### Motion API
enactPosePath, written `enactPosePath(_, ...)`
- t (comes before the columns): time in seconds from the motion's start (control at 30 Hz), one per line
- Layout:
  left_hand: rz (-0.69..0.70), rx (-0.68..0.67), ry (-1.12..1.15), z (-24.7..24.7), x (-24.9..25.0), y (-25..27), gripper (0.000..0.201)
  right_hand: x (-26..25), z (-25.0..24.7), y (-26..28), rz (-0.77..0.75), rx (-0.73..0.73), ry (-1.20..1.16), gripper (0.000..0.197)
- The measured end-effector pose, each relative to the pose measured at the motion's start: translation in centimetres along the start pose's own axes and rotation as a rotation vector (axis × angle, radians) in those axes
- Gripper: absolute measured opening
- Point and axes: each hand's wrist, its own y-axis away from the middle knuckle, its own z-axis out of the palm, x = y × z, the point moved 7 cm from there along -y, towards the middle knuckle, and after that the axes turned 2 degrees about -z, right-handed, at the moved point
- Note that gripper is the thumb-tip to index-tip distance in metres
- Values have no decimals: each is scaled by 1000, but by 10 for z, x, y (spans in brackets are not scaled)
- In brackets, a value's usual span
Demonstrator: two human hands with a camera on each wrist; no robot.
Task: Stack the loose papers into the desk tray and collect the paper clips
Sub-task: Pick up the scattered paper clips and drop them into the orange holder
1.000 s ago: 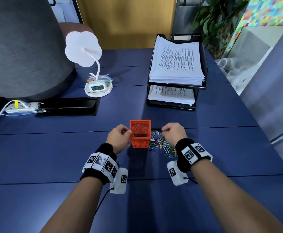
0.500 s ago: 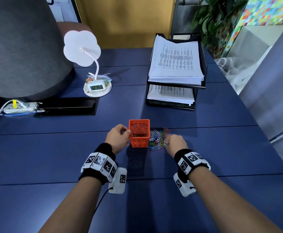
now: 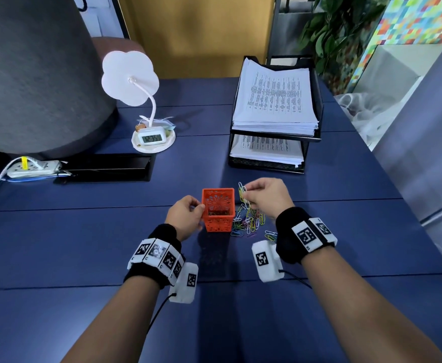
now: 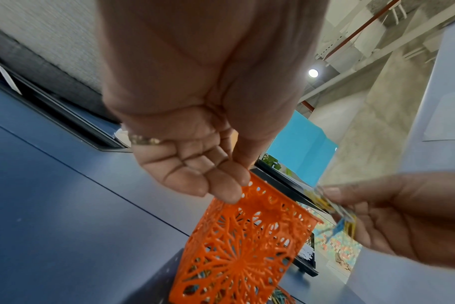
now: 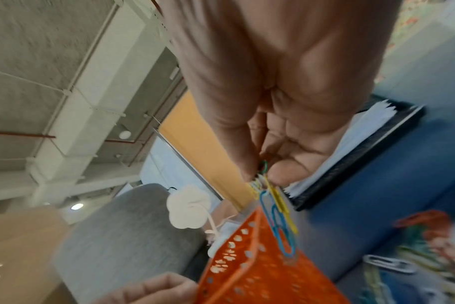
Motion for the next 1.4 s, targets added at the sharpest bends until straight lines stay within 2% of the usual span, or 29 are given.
enactPosePath(0.13,-22,-14,7,0,1,1,19,-15,19,0,-44,-69,-143,18)
enactPosePath(0.2,-24,-15,14,0,2,2,19,-15,27,-1,-48,-106,-125,11)
enactPosePath(0.23,-23,-14,14,0,2,3,19,-12,29,-2,-51,-116,-91,14)
enactPosePath(0.3,-23,-15,17,-1,3,3,19,-6,28,-5,-46,-102,-49,19)
enactPosePath(0.47,-35,-20,36,-2,2,3,18,18,14,-14,1,-6,4,16)
enactPosePath(0.67,-35,-6,34,-5,3,5,19,52,11,-16,10,-2,421,16)
enactPosePath(0.87,-44,20,28,-11,-2,4,18,66,35,4,-17,-222,843,36)
enactPosePath(0.93,-47,26,30,-12,-4,3,18,65,40,7,-67,-227,932,34)
enactPosePath(1.23,-52,15,33,-13,-3,3,17,66,26,7,20,-146,859,31)
enactPosePath(1.4,-53,5,31,-12,-2,5,18,71,19,9,82,-147,811,30)
